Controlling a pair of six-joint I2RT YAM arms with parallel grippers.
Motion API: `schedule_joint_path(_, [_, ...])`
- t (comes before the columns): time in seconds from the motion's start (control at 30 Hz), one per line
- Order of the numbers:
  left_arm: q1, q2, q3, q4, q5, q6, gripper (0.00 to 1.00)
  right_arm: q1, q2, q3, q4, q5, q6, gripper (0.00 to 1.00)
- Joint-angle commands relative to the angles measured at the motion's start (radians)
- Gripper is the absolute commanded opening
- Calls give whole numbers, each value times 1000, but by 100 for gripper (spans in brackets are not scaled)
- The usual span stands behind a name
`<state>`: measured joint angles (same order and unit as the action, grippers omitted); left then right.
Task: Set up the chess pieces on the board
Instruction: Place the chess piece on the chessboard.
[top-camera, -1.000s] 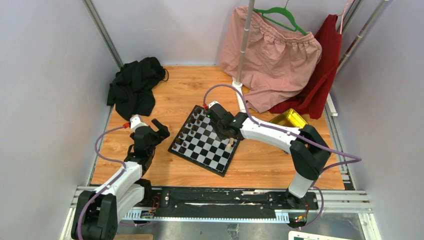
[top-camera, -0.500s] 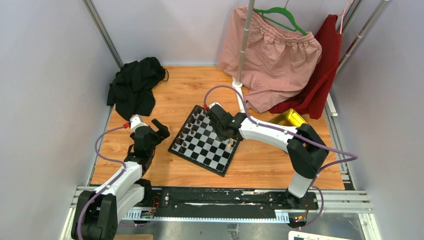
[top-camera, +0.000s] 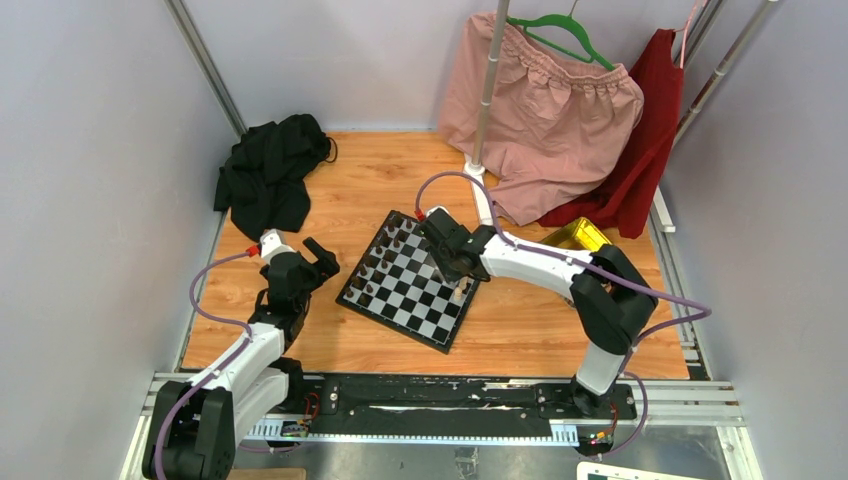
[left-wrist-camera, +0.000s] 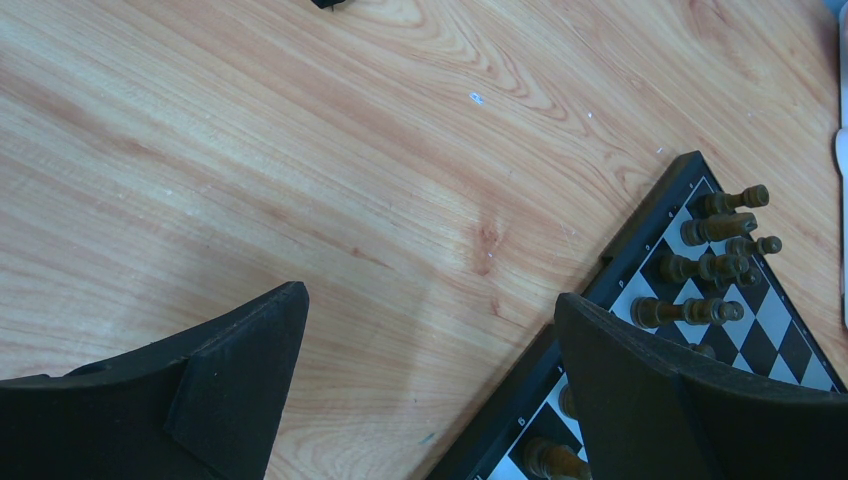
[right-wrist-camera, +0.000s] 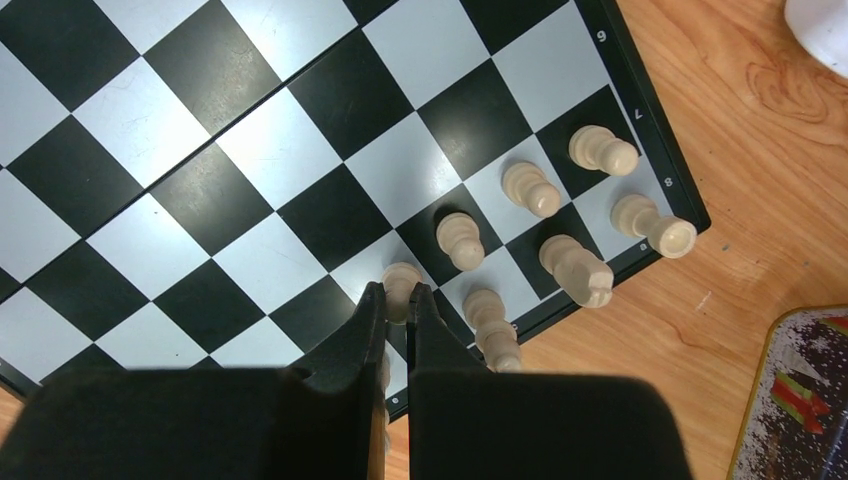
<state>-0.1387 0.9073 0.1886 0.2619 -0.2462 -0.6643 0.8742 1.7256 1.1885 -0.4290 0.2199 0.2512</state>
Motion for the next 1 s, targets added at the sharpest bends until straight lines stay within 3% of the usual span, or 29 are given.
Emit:
schedule_joint_path(0.0, [5, 0, -8, 36, -5, 11, 100, -11, 27, -15, 8, -19, 19, 0])
schedule_joint_path(0.33, [5, 2, -8, 36, -4, 10, 100, -15, 32, -19, 10, -26, 22, 1])
schedule_joint_path(0.63, [5, 9, -4, 36, 1, 12, 100, -15, 12, -18, 5, -23, 19, 23])
schedule_joint_path(0.97, [5, 14, -3, 37, 1, 14, 100, -8, -41, 11, -25, -12, 1, 27])
